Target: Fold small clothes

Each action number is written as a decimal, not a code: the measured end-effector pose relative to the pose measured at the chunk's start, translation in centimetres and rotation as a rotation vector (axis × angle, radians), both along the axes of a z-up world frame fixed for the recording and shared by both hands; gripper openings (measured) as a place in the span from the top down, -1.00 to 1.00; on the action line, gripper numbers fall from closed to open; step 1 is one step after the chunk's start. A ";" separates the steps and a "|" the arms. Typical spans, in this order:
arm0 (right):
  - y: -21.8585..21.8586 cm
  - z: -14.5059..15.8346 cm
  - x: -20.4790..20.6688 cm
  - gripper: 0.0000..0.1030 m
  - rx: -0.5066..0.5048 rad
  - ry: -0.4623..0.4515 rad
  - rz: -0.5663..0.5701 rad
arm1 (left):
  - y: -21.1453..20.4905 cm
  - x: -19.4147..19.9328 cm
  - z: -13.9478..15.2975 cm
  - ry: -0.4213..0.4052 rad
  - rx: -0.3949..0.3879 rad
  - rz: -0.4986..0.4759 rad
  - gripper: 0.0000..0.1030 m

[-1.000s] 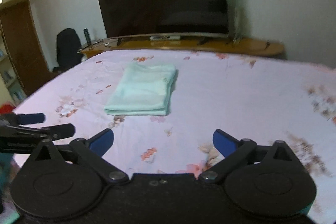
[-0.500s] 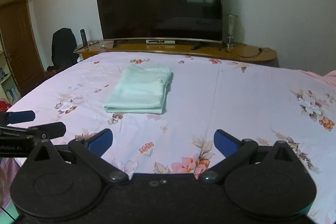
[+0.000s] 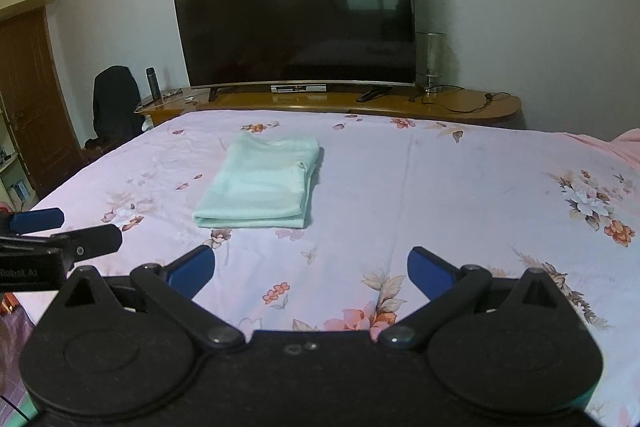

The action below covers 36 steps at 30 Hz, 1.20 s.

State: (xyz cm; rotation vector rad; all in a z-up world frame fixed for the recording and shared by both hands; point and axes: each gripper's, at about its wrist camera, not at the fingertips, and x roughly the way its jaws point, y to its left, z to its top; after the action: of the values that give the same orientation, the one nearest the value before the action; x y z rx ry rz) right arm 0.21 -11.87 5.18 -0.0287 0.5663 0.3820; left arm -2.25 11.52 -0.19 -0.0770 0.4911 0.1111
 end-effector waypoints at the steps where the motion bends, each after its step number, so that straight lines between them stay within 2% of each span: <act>1: -0.1 0.0 0.0 -0.99 0.003 0.000 -0.003 | 0.0 0.0 0.0 0.000 0.001 -0.002 -1.00; 12: 0.0 0.3 -0.2 -0.99 0.008 -0.005 -0.009 | 0.1 0.1 0.1 0.003 -0.008 -0.004 -1.00; 36: -0.1 0.4 0.0 -0.99 0.017 -0.003 -0.011 | -0.1 0.3 0.3 0.001 0.024 -0.007 -1.00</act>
State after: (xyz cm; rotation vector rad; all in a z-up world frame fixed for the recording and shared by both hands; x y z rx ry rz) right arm 0.23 -12.00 5.62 -0.0096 0.5602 0.3766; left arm -1.97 11.46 0.15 -0.0521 0.4906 0.1105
